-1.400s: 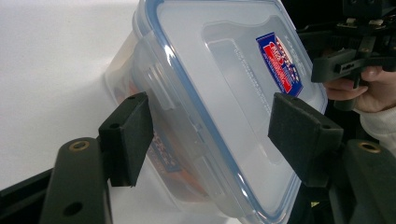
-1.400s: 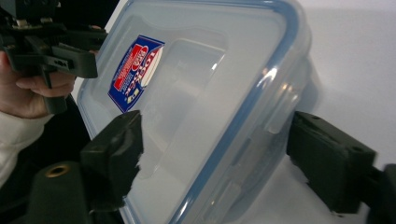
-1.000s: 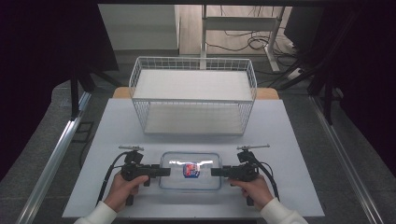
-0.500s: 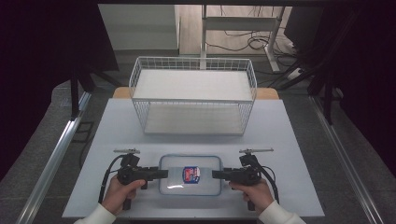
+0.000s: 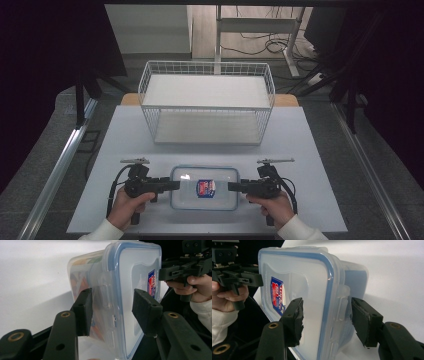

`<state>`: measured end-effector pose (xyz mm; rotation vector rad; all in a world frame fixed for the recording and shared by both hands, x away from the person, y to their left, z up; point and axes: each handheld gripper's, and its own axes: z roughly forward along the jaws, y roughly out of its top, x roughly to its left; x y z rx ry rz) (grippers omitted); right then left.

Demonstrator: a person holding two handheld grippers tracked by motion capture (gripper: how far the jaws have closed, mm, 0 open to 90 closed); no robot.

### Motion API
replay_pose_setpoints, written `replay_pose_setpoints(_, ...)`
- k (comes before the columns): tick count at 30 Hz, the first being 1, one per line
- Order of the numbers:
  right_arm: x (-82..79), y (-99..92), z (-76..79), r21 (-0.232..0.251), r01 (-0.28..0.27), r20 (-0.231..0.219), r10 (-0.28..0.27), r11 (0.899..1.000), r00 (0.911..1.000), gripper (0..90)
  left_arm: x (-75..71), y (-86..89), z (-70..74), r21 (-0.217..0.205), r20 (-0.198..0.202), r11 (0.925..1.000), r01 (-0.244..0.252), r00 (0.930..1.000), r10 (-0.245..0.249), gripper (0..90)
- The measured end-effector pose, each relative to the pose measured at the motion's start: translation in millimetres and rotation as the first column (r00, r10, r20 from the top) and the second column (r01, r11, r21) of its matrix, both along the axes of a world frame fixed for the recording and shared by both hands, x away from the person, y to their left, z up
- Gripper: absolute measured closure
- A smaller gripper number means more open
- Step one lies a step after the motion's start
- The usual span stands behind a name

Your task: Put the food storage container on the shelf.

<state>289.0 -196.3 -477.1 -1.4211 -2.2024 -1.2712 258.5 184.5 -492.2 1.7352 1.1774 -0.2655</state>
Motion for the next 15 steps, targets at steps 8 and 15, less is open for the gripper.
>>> replay_pose_setpoints(8, 1.4, 1.6, 6.7, -0.002, -0.004, 0.045, 0.004, 1.0, 0.999, 45.0, 2.4, 1.3, 5.6, -0.006, 0.018, 0.9999, -0.013, 0.9997, 0.013, 51.7)
replay_pose_setpoints(15, 7.6, 2.0, 11.1, -0.003, -0.011, 0.079, 0.011, 1.0, 0.9968, 45.0, 7.9, 0.7, 9.3, -0.007, 0.03, 0.9997, -0.023, 0.9993, 0.024, 51.8)
